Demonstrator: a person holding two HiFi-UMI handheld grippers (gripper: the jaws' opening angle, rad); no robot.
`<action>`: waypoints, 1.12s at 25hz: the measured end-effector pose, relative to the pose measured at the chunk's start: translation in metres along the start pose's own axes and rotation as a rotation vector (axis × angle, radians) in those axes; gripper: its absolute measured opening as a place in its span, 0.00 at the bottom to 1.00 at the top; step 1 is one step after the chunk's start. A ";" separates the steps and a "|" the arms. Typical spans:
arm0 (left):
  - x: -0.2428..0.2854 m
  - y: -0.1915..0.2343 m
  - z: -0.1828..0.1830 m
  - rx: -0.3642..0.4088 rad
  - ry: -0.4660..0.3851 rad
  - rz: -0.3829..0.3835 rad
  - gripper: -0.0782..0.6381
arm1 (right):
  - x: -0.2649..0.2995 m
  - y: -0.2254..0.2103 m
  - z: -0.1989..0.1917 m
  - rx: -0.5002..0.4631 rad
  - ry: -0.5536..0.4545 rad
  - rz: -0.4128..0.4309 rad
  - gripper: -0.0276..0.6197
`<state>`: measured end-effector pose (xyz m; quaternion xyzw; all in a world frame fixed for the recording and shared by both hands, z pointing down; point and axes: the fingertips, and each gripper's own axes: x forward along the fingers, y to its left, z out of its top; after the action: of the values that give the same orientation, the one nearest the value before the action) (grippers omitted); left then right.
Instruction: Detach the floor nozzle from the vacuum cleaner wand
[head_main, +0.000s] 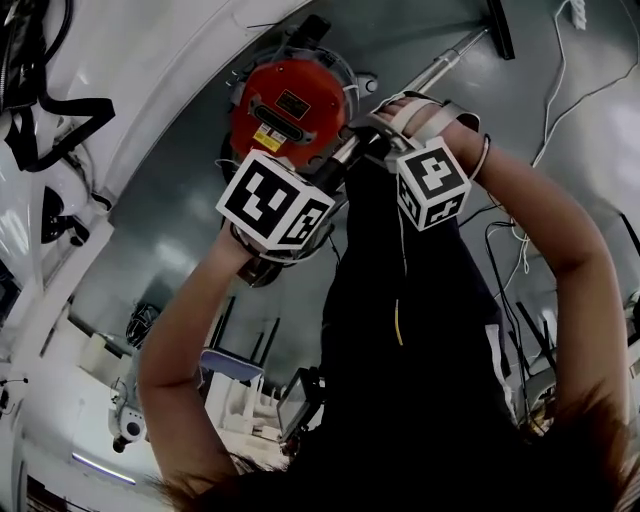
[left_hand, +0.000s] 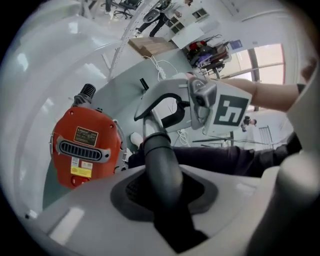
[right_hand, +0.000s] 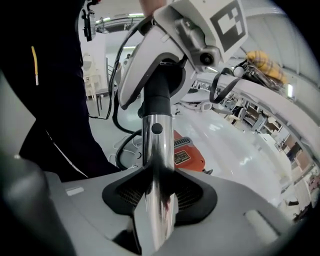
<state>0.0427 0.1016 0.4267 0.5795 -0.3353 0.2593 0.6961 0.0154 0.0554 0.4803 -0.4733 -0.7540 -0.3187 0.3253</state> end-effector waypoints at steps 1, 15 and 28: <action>-0.002 -0.002 -0.001 -0.010 0.003 -0.016 0.27 | -0.002 0.000 0.002 -0.002 -0.029 -0.010 0.30; -0.008 0.013 -0.004 0.123 0.012 0.195 0.24 | -0.005 -0.005 0.003 0.128 -0.112 0.081 0.31; -0.013 0.030 -0.036 0.167 0.139 0.178 0.19 | -0.009 -0.007 0.022 0.112 -0.163 -0.004 0.30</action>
<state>0.0181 0.1425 0.4322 0.5842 -0.3136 0.3864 0.6411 0.0073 0.0658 0.4592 -0.4772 -0.7957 -0.2373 0.2878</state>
